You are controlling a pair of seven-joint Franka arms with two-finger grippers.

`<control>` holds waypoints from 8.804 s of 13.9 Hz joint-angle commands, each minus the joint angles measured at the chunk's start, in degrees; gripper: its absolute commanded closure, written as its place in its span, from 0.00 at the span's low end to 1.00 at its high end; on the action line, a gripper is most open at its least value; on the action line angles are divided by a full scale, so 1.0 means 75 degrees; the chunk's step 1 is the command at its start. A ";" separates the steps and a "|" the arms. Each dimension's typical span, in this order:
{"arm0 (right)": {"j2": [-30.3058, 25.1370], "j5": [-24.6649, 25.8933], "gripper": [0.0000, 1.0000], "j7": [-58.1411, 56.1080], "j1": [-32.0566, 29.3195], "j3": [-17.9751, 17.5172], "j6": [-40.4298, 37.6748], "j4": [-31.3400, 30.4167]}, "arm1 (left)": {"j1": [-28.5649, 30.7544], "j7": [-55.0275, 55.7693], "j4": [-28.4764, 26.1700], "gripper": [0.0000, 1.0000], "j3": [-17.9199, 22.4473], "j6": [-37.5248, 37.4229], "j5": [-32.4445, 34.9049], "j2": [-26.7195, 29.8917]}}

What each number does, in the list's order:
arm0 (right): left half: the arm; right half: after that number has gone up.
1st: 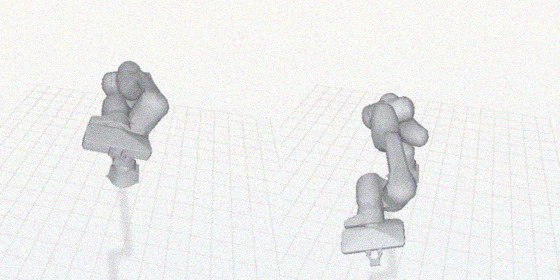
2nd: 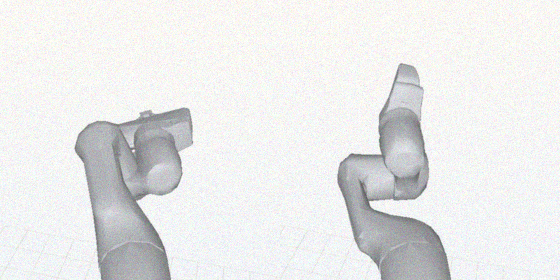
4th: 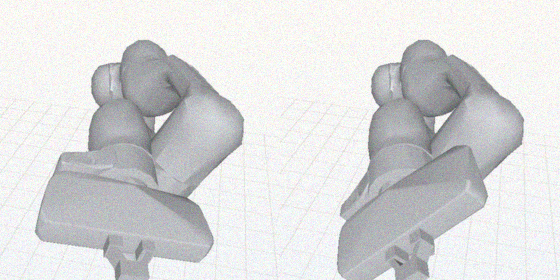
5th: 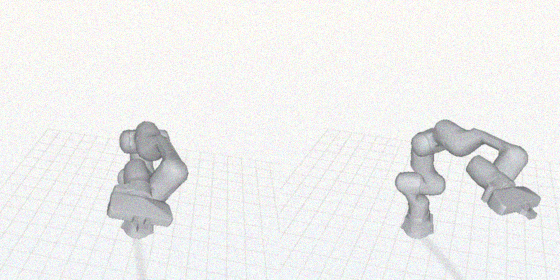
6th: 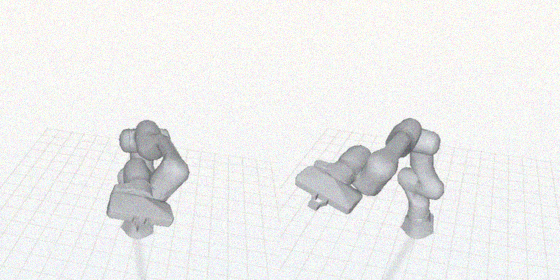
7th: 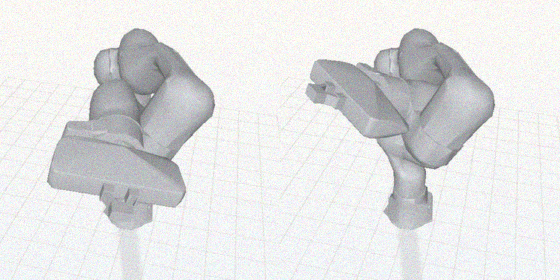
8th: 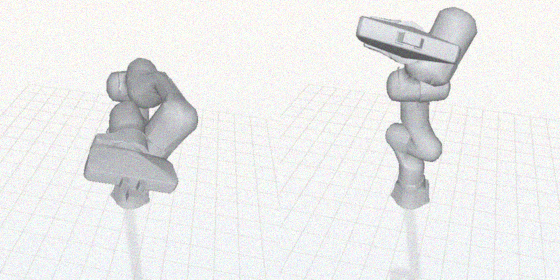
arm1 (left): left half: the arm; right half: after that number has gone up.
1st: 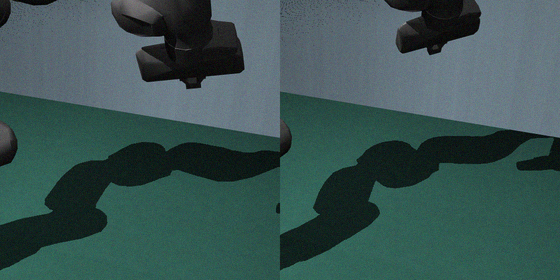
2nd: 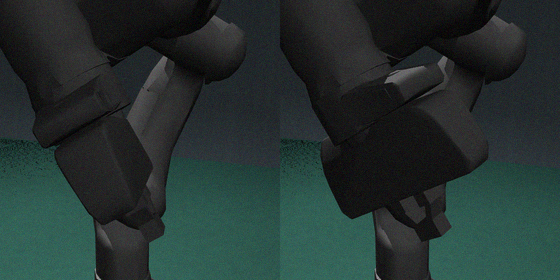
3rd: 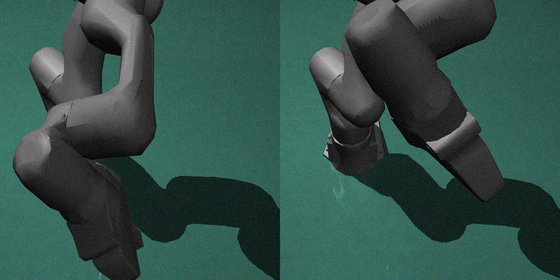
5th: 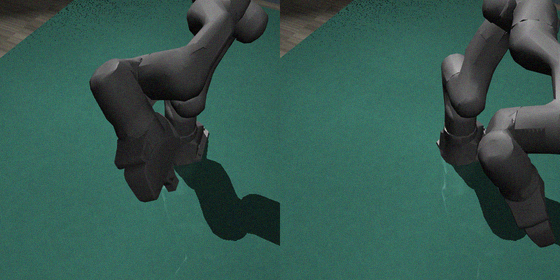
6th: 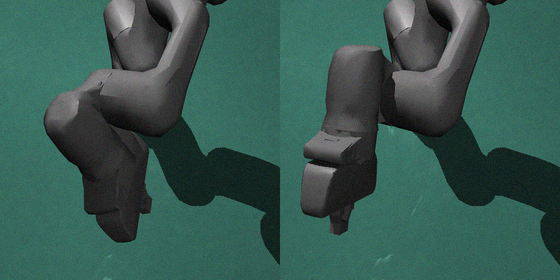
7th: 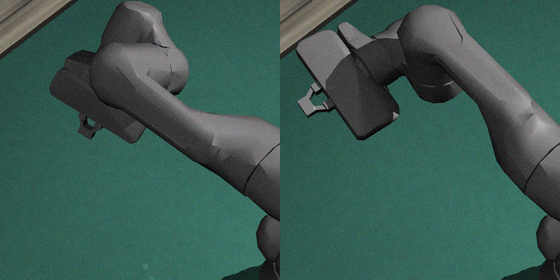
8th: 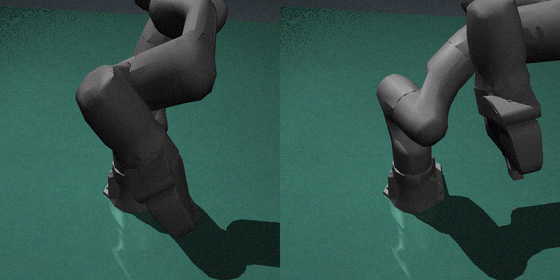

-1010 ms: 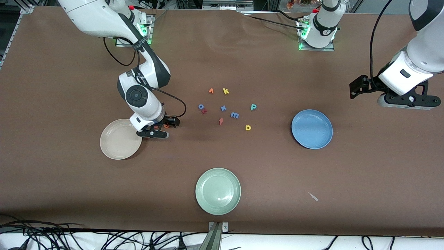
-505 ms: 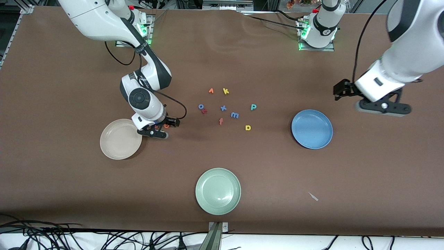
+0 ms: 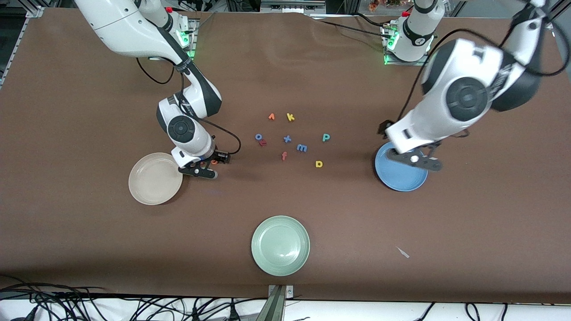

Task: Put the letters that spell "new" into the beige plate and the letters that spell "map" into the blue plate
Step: 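Reach the right gripper to the orange e while the left gripper reaches blue m, then pinch the orange e with the right gripper while the left gripper pinches blue m, then drop right gripper's e on the white plate while the left gripper drops m, then pinch the green n with the right gripper while the left gripper pinches teal d, then drop right gripper's n on the white plate while the left gripper drops d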

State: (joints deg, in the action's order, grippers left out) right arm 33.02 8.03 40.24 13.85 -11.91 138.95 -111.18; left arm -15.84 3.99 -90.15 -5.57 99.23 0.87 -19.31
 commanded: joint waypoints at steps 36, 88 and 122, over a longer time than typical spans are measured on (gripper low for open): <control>-0.0393 0.0547 0.76 -0.0057 -0.0019 0.0111 -0.0430 0.0104 | -0.2810 1.2909 -0.1445 0.84 -0.0043 0.5719 -0.1018 -0.2734; 0.0285 0.0840 0.63 -0.1018 -0.0534 -0.0041 0.0552 0.0093 | -0.0490 0.3183 -0.3086 0.24 -0.1964 0.4980 0.1267 -0.1855; -0.0864 0.0676 0.39 -0.0844 -0.0886 -0.0182 -0.0773 -0.0188 | 0.2147 0.1068 -0.1716 0.00 -0.3063 0.2672 0.2580 -0.1548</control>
State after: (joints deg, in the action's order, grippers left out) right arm 26.90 13.51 31.96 7.75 -12.97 132.95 -112.07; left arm 1.12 5.39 -104.58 -25.38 120.79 18.88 -31.00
